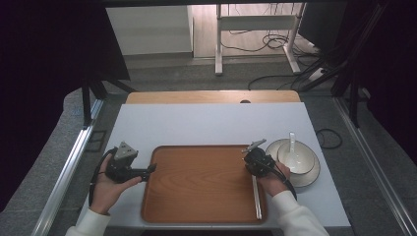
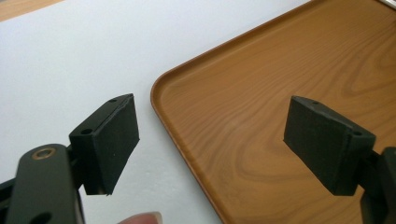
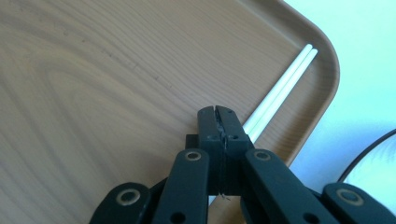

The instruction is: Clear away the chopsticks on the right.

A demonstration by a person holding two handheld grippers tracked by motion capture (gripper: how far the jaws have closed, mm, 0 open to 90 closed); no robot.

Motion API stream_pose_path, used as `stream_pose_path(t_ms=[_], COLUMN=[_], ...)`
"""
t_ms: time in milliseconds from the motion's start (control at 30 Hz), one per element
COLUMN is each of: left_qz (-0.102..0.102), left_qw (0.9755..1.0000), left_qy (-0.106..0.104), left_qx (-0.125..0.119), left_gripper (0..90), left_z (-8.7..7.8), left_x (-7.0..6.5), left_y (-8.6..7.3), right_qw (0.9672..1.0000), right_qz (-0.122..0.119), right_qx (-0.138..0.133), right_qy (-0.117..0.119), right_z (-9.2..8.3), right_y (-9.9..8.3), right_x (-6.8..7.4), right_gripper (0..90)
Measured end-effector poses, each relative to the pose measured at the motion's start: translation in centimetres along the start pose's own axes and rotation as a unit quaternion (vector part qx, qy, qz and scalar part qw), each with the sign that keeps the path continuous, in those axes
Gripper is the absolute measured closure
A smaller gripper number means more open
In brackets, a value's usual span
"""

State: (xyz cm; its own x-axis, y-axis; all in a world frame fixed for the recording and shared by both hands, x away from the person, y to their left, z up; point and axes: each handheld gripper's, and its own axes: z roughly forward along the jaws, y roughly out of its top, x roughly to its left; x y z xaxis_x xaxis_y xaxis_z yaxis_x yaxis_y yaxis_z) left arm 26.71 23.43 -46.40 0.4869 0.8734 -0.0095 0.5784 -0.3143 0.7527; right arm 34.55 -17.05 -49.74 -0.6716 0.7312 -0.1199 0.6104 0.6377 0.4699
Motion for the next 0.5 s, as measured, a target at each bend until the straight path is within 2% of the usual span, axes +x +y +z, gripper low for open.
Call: stream_pose_path(t_ms=[100, 167, 200, 233, 300, 333, 367, 433, 500], left_qz=[0.0, 0.002, 0.002, 0.002, 0.002, 0.003, 0.003, 0.002, 0.001], left_qw=[1.0, 1.0, 1.0, 1.0, 1.0, 1.0, 1.0, 1.0, 0.9999], left_qy=[0.0, 0.0, 0.0, 0.0, 0.0, 0.0, 0.001, 0.001, 0.002], left_qx=[0.0, 0.001, 0.001, 0.001, -0.001, -0.001, -0.003, -0.003, -0.011], left_gripper=[17.4, 17.4, 17.4, 17.4, 17.4, 17.4, 17.4, 17.4, 17.5], left_z=[0.0, 0.0, 0.0, 0.0, -0.1, -0.1, -0.1, -0.2, -0.3], left_x=[0.0, 0.0, 0.0, 0.0, 0.0, 0.0, 0.0, 0.1, 0.2], left_y=[0.0, 0.0, 0.0, 0.0, 0.0, 0.0, 0.0, 0.0, 0.1], right_qw=[1.0, 0.9997, 0.9988, 0.9988, 0.9976, 0.9976, 0.996, 0.9949, 0.9915], right_qz=[-0.001, 0.004, 0.007, 0.007, 0.005, 0.005, 0.004, 0.005, 0.003], right_qx=[-0.006, -0.021, -0.042, -0.042, -0.063, -0.063, -0.079, -0.087, -0.107], right_qy=[0.004, 0.012, 0.023, 0.023, 0.029, 0.029, 0.042, 0.05, 0.074], right_z=[-0.2, -0.7, -1.4, -1.4, -2.3, -2.3, -3.0, -3.4, -4.4], right_y=[0.1, 0.2, 0.3, 0.3, 0.3, 0.3, 0.2, 0.2, 0.1], right_x=[-0.1, -0.4, -0.9, -0.9, -1.4, -1.4, -1.7, -1.9, -2.2], right_gripper=[90.0, 90.0, 90.0, 90.0, 90.0, 90.0, 90.0, 90.0, 85.7])
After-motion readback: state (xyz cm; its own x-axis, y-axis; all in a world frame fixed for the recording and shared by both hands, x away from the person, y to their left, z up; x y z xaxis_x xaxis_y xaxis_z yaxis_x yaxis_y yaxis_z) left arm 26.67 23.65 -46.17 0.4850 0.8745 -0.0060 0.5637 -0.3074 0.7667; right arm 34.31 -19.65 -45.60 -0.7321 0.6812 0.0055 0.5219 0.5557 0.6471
